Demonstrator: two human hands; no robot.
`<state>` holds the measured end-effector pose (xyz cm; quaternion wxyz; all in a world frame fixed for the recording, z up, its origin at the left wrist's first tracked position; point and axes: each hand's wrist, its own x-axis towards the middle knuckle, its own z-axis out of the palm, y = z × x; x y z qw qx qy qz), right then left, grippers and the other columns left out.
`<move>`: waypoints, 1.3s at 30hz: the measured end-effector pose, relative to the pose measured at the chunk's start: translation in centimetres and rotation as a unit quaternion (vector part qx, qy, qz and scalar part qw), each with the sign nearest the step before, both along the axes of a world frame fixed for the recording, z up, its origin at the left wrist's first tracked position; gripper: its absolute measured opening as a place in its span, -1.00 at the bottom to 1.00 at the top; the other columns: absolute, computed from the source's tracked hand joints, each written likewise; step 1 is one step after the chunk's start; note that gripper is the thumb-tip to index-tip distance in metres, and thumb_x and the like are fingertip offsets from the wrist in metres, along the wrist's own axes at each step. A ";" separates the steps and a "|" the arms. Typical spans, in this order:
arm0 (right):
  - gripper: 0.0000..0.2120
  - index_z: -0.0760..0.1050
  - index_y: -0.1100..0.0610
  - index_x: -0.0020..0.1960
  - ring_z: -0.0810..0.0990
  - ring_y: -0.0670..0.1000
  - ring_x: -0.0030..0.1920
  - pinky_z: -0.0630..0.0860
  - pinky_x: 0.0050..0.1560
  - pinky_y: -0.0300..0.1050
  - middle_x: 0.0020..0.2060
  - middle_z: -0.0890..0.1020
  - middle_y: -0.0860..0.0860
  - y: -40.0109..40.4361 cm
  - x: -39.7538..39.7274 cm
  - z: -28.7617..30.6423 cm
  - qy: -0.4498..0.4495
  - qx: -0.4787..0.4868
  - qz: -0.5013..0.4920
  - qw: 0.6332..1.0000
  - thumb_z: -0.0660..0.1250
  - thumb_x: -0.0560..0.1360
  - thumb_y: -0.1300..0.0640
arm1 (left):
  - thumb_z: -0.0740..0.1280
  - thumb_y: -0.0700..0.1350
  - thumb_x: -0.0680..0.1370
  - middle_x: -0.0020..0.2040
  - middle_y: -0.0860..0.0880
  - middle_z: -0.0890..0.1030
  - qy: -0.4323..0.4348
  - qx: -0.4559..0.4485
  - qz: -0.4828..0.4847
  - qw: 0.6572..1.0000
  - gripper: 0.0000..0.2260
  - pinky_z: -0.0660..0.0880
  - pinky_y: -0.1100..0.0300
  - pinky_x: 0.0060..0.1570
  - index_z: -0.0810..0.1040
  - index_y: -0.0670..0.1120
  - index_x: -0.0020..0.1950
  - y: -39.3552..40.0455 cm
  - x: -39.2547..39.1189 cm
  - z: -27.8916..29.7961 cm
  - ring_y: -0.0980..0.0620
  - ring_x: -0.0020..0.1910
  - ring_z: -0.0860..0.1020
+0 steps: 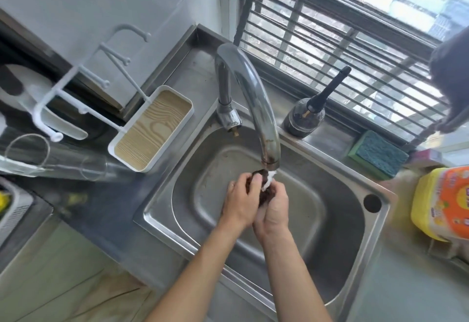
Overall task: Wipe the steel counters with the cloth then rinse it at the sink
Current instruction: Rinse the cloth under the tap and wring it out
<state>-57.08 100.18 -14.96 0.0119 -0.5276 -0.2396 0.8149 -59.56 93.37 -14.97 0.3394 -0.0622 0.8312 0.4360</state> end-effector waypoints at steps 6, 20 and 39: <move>-0.75 0.60 0.28 0.22 0.73 0.13 -0.04 0.68 0.05 0.01 -0.03 0.75 0.17 1.4 0.8 -1.1 -0.037 0.181 0.159 0.970 0.40 0.56 0.24 | 0.31 -0.03 0.53 -0.03 -0.01 0.61 0.064 -0.007 0.074 0.995 -0.88 0.41 0.15 -0.04 0.56 0.05 0.05 0.2 1.0 -0.7 -0.02 0.00 0.54; -0.85 0.53 0.18 0.14 0.67 0.05 -0.21 0.62 -0.21 -0.09 -0.13 0.67 0.14 4.0 0.4 -0.8 -0.058 0.139 0.077 0.986 0.37 0.57 0.28 | 0.21 0.21 0.60 0.06 0.02 0.68 -0.192 0.099 0.139 0.966 -0.71 0.61 0.12 -0.06 0.56 0.05 0.10 -0.9 -0.5 -1.0 0.05 0.01 0.65; -0.55 0.47 0.08 -0.34 0.56 0.12 -0.23 0.36 -0.16 -0.09 -0.41 0.57 -0.06 0.6 -0.8 -2.4 -0.139 0.430 0.272 0.850 0.26 0.66 -0.11 | 0.23 -0.07 0.68 -0.25 0.05 0.70 -0.117 0.187 0.149 0.964 -0.73 0.52 0.27 -0.24 0.66 -0.05 -0.12 0.5 -0.9 -1.6 0.16 -0.25 0.63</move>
